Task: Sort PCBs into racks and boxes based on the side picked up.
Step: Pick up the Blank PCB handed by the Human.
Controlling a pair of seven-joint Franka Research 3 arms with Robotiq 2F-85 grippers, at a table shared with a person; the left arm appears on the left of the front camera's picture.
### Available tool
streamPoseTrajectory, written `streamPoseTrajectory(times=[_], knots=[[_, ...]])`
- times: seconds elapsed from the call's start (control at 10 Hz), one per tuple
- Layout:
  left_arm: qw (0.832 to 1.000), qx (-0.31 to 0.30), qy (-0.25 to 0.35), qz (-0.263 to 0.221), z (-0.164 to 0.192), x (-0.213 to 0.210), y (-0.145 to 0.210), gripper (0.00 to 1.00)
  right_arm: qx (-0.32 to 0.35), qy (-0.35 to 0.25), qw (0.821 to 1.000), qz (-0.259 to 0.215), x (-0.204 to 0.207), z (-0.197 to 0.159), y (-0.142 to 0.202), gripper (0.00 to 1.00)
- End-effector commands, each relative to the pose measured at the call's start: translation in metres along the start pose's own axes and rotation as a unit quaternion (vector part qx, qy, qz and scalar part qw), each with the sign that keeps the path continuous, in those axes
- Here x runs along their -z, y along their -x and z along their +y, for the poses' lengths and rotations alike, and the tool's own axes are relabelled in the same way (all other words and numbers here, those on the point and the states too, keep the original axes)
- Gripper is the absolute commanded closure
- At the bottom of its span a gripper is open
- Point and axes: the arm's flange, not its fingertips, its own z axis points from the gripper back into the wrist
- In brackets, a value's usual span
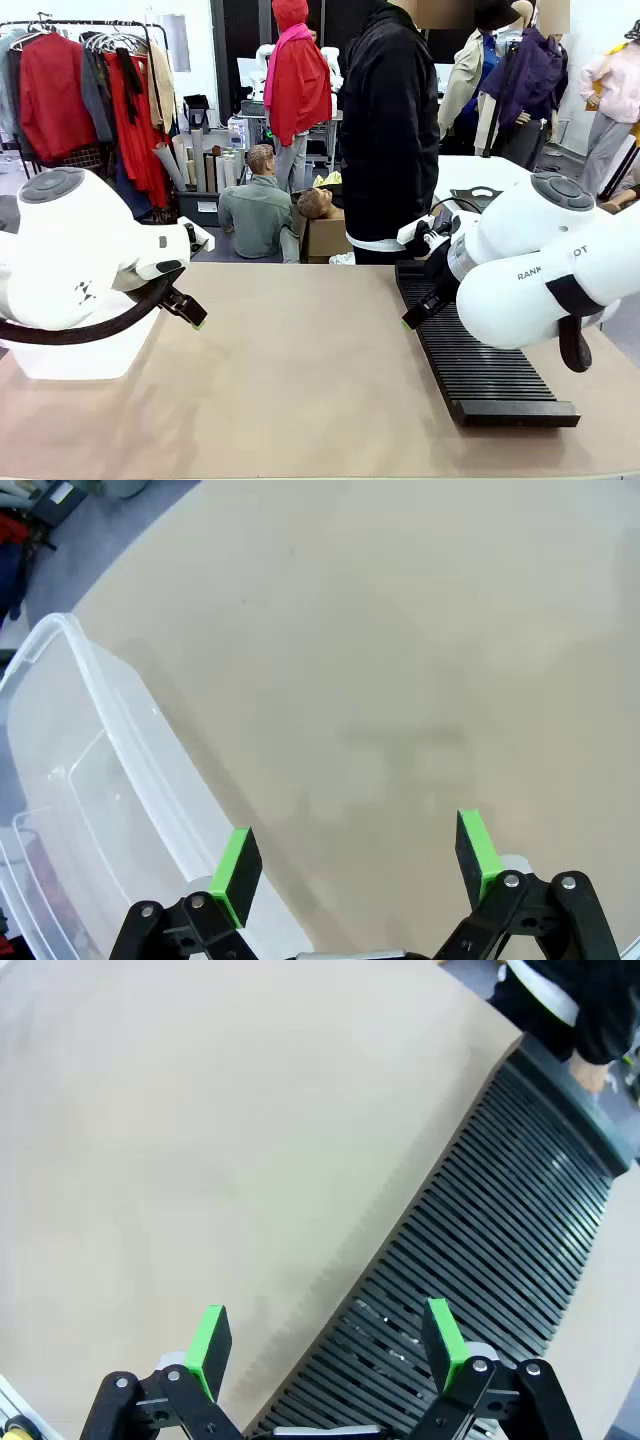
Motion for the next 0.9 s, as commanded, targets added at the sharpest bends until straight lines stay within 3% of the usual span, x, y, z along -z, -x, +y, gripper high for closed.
streamPoseTrajectory(times=[0.0, 0.8], knots=[[1.0, 0.0, 0.0, 0.0, 0.0, -0.0001, 0.0, 0.0, 0.0, 0.0, 1.0, 0.0, 0.0, 0.0, 0.0, 0.0], [1.0, 0.0, 0.0, 0.0, 0.0, -0.0001, 0.0, 0.0, 0.0, 0.0, 1.0, 0.0, 0.0, 0.0, 0.0, 0.0]])
